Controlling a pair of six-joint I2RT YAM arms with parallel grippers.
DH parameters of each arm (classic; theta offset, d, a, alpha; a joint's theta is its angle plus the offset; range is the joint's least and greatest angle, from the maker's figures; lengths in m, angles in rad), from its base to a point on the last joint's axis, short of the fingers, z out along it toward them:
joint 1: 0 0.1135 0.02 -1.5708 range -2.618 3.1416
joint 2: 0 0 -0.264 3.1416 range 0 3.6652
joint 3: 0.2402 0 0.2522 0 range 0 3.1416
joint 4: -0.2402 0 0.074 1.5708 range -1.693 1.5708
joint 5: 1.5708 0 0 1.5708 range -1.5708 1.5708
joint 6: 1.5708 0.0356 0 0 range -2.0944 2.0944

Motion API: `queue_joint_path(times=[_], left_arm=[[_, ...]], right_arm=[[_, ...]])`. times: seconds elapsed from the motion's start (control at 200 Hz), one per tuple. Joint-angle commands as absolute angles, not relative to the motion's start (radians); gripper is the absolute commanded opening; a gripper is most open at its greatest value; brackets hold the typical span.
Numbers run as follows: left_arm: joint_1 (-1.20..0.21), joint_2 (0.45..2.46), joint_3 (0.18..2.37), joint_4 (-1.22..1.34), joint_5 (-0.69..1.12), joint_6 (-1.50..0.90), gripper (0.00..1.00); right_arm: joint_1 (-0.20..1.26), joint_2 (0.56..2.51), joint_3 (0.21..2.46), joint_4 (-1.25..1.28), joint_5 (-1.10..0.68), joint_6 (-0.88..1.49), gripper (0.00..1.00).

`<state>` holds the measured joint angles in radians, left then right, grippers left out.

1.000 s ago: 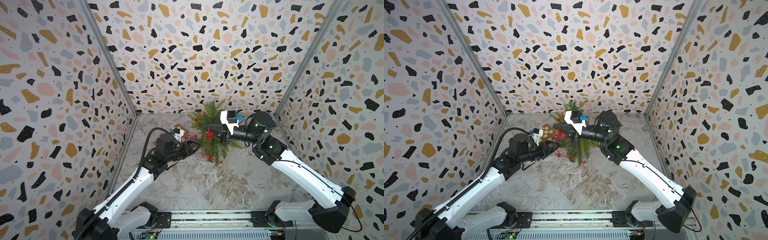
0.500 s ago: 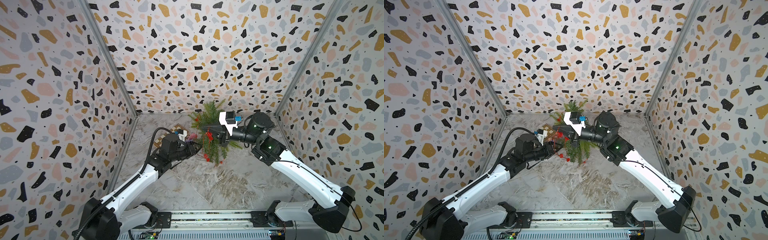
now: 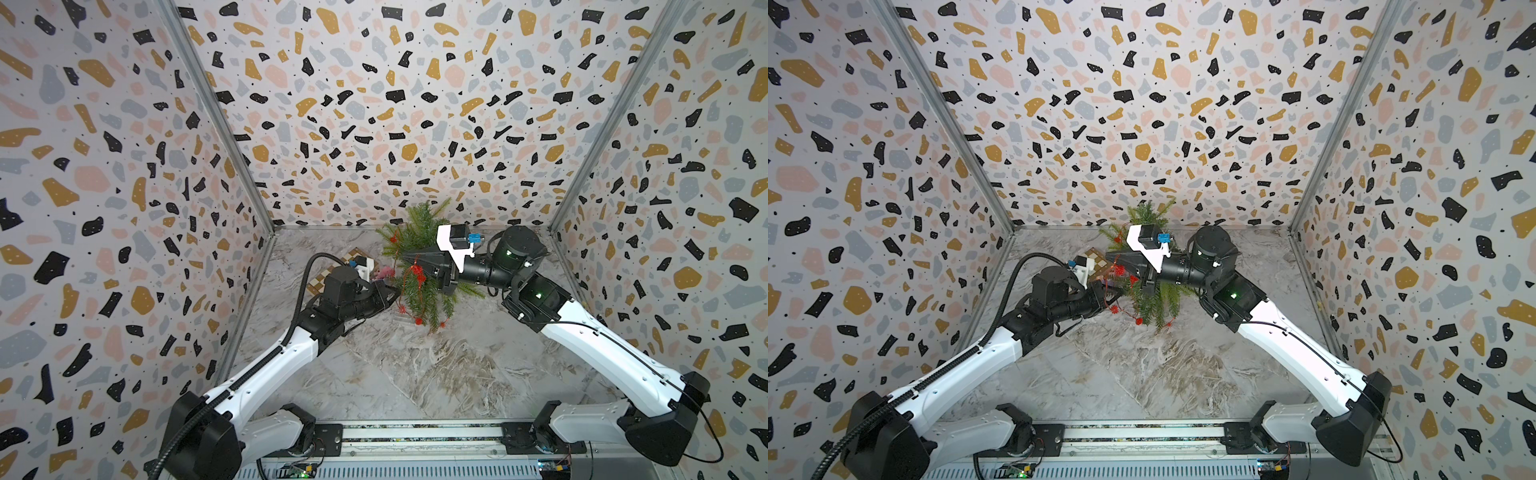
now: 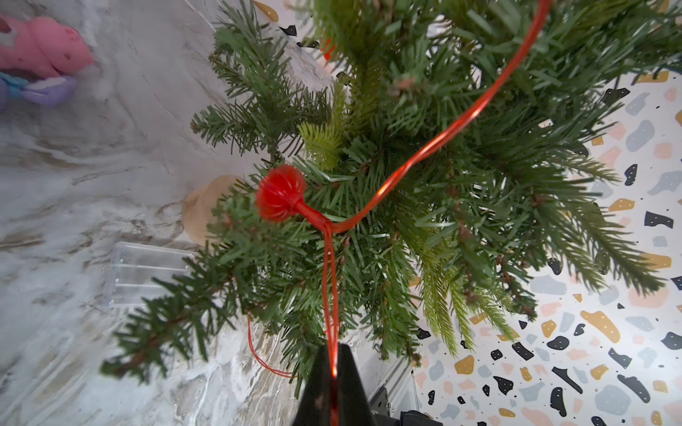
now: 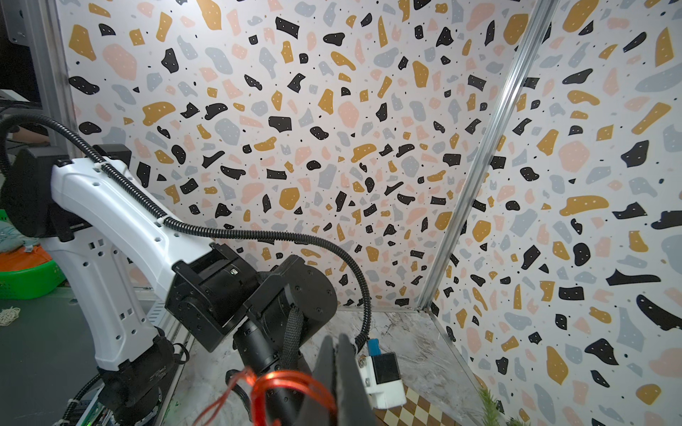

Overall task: Remove string lights from the small christmas tree
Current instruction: Remove the light string from the Christmas tree.

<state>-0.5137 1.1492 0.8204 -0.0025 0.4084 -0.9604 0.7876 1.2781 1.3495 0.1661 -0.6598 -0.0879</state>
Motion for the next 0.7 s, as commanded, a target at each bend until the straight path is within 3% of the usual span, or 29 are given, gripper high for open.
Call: queue_joint_path(times=[0.0,0.696], left_arm=[[-0.521,1.102,0.849,-0.025,0.377,-0.912,0.01],[-0.482,1.04,1.145,-0.438,0.281,-0.588,0.0]], right_arm=[[0.793,1.236,1.345,0.186,-0.654,-0.074,0.0],[0.839,1.244,1.344,0.143,-0.607,-0.094,0.0]])
